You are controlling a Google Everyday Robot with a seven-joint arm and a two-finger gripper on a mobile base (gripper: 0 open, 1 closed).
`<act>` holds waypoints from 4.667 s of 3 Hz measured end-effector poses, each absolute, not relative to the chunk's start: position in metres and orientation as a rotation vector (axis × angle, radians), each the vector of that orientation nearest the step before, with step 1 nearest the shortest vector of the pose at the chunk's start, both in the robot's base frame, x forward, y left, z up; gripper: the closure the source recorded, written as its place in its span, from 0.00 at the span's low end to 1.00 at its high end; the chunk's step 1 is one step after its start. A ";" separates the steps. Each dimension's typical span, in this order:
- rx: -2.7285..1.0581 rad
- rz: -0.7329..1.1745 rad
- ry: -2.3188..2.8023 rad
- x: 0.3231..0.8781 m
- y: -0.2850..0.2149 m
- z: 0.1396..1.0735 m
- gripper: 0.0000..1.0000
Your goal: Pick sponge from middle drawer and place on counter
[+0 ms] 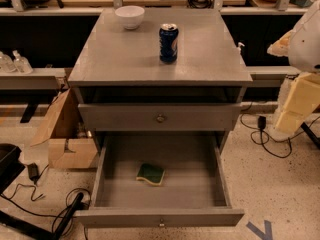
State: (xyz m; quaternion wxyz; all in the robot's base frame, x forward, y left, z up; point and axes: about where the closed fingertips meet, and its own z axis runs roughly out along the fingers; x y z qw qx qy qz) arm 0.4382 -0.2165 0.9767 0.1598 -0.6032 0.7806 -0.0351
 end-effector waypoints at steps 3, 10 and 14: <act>-1.715 0.054 2.143 0.435 -0.210 0.876 0.00; -1.610 0.369 1.763 0.551 -0.032 0.540 0.00; -1.693 0.571 1.787 0.581 0.046 0.393 0.00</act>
Offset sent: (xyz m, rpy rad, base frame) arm 0.0387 0.0109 -0.1528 0.2453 -0.1025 0.0047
